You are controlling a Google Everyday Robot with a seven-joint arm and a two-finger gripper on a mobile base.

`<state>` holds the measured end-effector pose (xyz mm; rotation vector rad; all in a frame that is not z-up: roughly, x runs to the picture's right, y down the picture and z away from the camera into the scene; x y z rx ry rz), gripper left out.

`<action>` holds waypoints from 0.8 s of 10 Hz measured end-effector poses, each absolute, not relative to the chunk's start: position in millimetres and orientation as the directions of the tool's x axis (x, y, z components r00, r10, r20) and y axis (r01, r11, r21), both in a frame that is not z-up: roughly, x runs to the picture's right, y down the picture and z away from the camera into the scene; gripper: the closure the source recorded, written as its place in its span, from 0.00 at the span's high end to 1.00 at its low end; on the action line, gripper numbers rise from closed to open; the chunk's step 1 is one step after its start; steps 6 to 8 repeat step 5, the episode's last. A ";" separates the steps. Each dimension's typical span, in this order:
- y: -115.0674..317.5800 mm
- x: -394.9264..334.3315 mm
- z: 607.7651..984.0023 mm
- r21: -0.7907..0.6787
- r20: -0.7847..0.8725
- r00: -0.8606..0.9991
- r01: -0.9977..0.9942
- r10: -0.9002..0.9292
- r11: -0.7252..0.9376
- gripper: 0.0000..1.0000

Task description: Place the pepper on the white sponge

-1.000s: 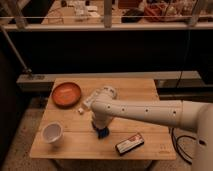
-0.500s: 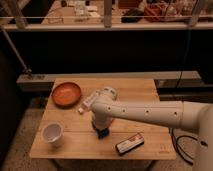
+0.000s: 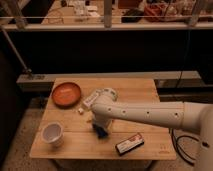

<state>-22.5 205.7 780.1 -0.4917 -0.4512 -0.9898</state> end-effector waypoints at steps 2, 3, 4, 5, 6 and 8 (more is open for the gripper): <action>204.9 -28.6 782.7 -0.182 0.572 0.471 0.871 -0.672 0.456 0.66; 205.5 -28.4 783.6 -0.184 0.572 0.479 0.866 -0.666 0.464 0.65; 206.3 -26.7 784.7 -0.188 0.572 0.486 0.862 -0.661 0.471 0.68; 206.9 -26.5 785.6 -0.190 0.572 0.492 0.858 -0.656 0.478 0.76; 206.9 -26.5 785.6 -0.190 0.572 0.492 0.858 -0.656 0.478 0.76; 206.9 -26.5 785.6 -0.190 0.572 0.492 0.858 -0.656 0.478 0.76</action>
